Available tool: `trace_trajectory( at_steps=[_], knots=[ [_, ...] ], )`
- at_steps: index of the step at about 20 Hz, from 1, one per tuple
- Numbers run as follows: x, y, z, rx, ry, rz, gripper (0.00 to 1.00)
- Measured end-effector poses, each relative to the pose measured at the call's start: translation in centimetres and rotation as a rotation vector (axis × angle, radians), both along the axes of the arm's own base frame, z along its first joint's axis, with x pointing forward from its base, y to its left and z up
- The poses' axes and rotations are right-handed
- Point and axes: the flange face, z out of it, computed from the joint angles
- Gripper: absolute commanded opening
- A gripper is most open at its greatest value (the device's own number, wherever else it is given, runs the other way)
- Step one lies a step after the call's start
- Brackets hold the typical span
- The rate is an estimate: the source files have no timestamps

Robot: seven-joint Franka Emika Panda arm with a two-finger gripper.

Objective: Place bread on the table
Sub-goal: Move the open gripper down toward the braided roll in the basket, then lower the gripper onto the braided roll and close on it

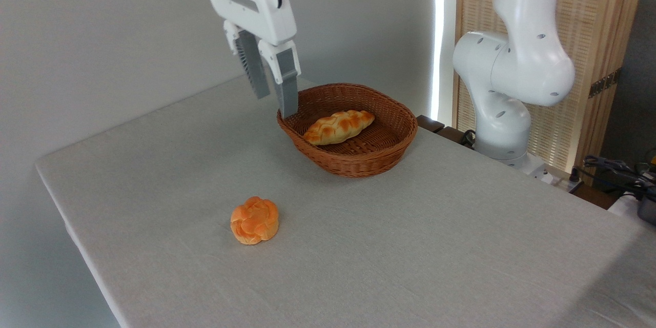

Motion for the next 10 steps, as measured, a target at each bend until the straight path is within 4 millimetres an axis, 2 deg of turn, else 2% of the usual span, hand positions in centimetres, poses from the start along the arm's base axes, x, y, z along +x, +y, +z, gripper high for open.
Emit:
trace_trajectory(
  at_steps=[3,7,10],
  knots=[
    [-4.2,-3.4,-1.8,-0.032,0.050,-0.066,1.00],
    [-9.7,-8.5,-6.2,-0.024,0.117,-0.177,1.00],
    [-12.0,-9.7,-8.0,-0.010,0.119,-0.162,1.00]
  ],
)
